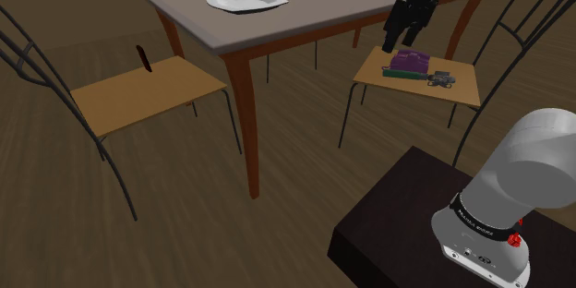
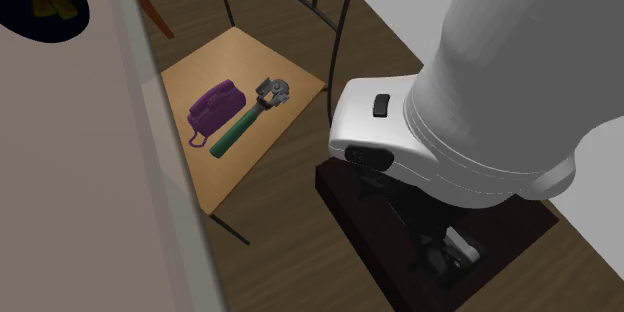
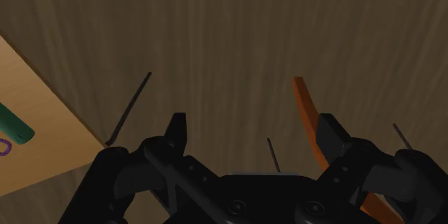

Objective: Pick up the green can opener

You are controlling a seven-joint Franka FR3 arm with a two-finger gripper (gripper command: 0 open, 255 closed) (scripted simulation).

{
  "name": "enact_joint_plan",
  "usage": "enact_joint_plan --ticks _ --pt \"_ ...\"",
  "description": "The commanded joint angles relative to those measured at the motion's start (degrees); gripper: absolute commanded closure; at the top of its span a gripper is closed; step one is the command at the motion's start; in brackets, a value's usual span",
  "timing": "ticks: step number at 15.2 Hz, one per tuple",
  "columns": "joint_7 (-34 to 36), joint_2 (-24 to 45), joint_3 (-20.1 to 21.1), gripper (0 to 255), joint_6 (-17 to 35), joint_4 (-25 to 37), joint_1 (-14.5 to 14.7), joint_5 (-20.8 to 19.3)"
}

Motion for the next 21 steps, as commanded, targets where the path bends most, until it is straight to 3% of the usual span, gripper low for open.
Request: enact_joint_plan --ticks 1,11,21 --pt "0.00 0.00 0.00 0 0.00 0.00 0.00 0.00" --pt "-17.66 4.59 -12.52 0 4.66 -4.14 -2.48 -9.13" --pt "-35.15 17.55 -25.24 0 11.94 -0.87 -3.55 -15.96"
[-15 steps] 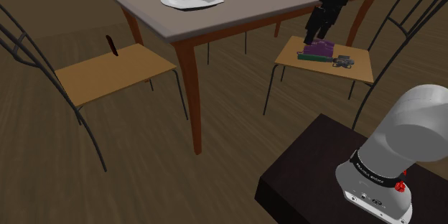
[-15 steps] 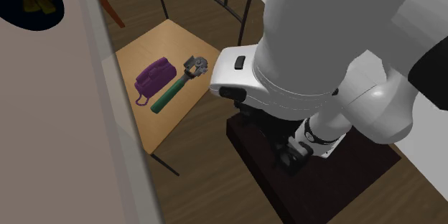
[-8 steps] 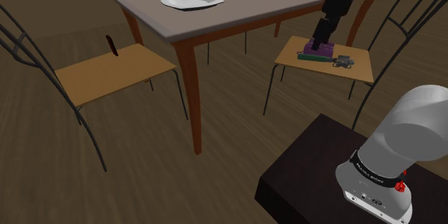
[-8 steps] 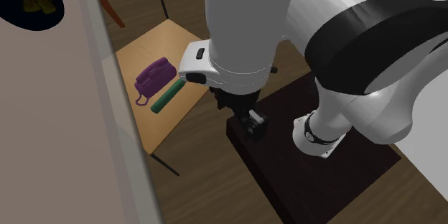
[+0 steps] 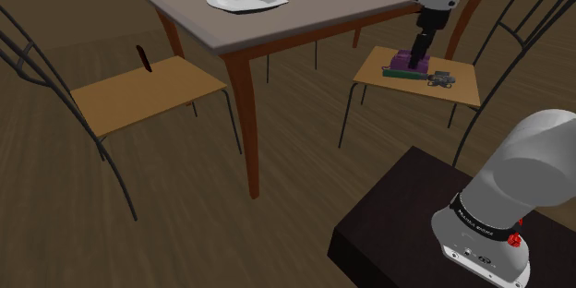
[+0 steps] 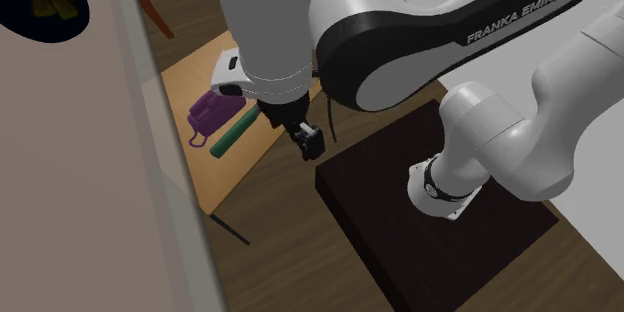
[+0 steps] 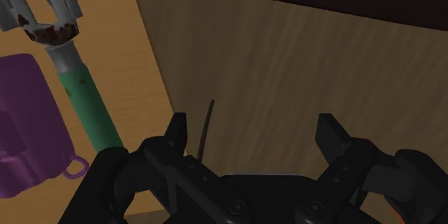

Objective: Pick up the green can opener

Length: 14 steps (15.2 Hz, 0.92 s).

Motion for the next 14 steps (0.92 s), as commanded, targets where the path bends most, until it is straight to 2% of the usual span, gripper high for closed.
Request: enact_joint_plan --ticks 1,7,14 --pt "-3.76 3.28 -2.63 0 1.86 1.08 -0.01 -0.90" --pt "-15.17 15.16 -10.07 0 6.67 6.92 0.76 -0.50" --pt "-29.60 31.35 -16.27 0 10.91 16.06 0.43 5.86"
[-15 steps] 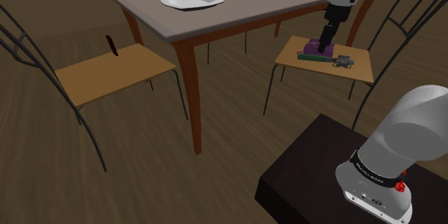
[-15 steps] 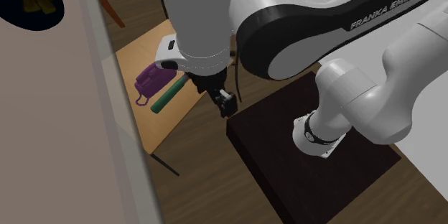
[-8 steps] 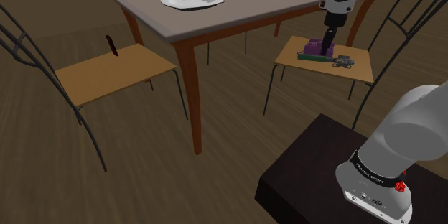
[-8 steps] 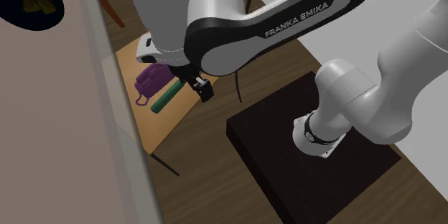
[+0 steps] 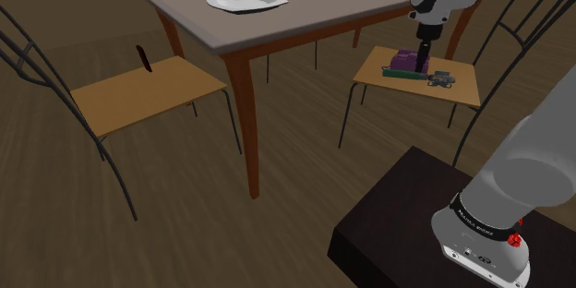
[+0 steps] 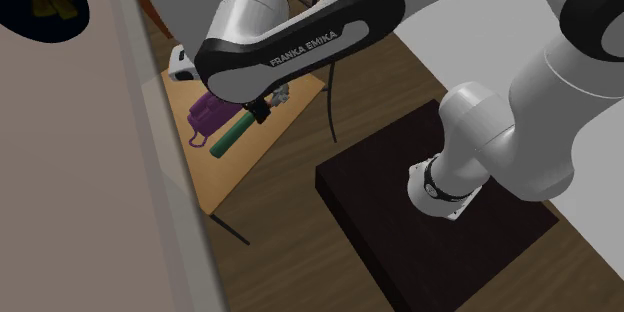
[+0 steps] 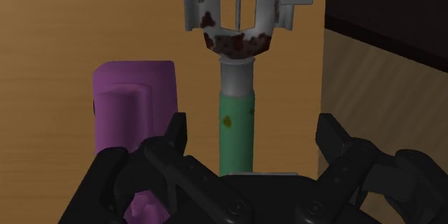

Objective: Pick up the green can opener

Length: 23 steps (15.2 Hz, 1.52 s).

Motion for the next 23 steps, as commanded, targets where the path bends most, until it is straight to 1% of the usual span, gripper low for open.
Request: enact_joint_plan --ticks 1,7,9,10,12,19,23 --pt "-1.84 2.33 -0.44 0 1.46 0.39 -0.25 1.17" --pt "-2.96 5.02 -0.63 0 6.01 -2.04 -0.47 2.99" --pt "-3.09 5.31 -0.67 0 6.45 -2.25 -0.45 3.20" --pt "-3.89 5.97 -0.95 255 7.41 -2.67 -0.75 3.69" --pt "-3.65 5.16 -1.00 255 6.26 -2.19 -0.75 3.06" --pt "-3.09 5.31 -0.70 255 6.45 -2.25 -0.42 3.20" --pt "-2.28 3.42 -0.70 255 3.42 -0.71 -0.18 1.89"
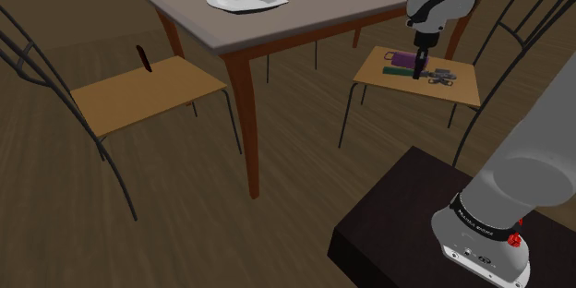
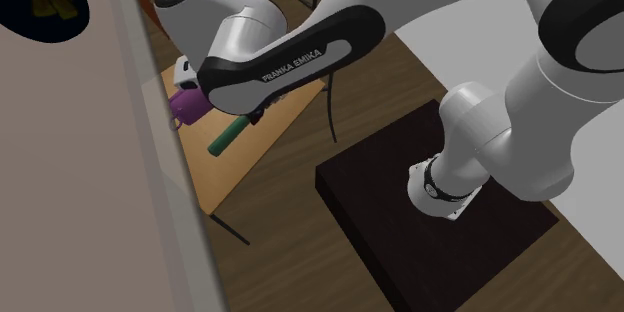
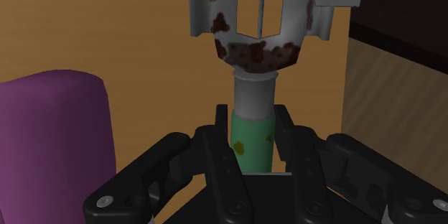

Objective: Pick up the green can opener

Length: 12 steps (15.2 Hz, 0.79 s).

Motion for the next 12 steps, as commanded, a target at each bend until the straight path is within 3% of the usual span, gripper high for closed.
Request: enact_joint_plan --ticks 1,12 --pt "0.17 -0.49 0.03 255 -1.39 0.96 0.06 -0.31" --pt "1.42 -4.06 0.47 255 -9.15 5.88 0.45 -2.47"
